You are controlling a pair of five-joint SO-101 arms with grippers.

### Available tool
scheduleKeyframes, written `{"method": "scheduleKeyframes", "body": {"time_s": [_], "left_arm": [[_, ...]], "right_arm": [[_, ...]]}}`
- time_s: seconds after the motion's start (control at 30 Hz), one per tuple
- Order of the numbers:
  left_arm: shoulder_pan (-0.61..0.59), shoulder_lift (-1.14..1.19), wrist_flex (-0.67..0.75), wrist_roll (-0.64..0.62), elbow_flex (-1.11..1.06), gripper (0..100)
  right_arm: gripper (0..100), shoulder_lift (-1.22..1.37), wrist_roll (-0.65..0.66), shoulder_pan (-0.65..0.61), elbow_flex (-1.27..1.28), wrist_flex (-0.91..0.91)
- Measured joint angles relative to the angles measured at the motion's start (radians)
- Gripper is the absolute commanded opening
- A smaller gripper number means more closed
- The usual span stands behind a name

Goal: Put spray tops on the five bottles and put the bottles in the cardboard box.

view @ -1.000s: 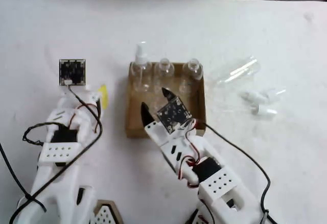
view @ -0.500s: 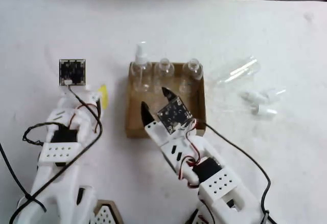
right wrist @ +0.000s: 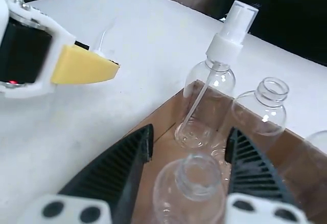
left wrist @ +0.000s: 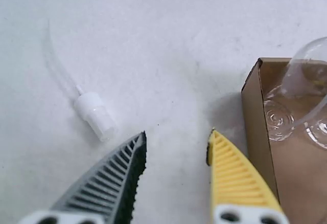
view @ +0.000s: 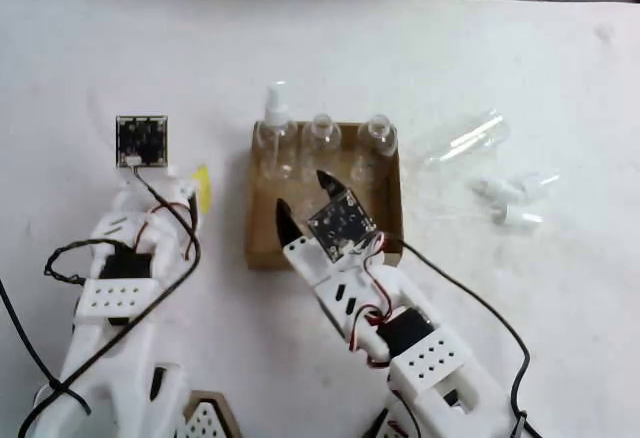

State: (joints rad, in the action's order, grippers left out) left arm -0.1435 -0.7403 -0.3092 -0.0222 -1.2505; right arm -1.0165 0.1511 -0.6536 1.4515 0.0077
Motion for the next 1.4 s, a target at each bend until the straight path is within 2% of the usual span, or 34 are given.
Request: {"method": "scheduleKeyframes", "body": {"time_s": [0.8, 1.0, 1.17, 1.4], "left_arm": [[0.000, 0.000, 0.000, 0.000, 0.000, 18], [0.000, 0.000, 0.000, 0.000, 0.000, 18], [0.000, 0.000, 0.000, 0.000, 0.000, 18], [0.000, 0.000, 0.000, 0.000, 0.000, 18]], "right_arm": [[21.2, 0.000, 0.000, 0.000, 0.000, 0.002], [21.3, 0.000, 0.000, -0.015, -0.014, 0.071], [27.2, 0.000, 0.000, -0.020, -0.043, 0.106], [27.7, 0.000, 0.000, -0.020, -0.094, 0.109]]}}
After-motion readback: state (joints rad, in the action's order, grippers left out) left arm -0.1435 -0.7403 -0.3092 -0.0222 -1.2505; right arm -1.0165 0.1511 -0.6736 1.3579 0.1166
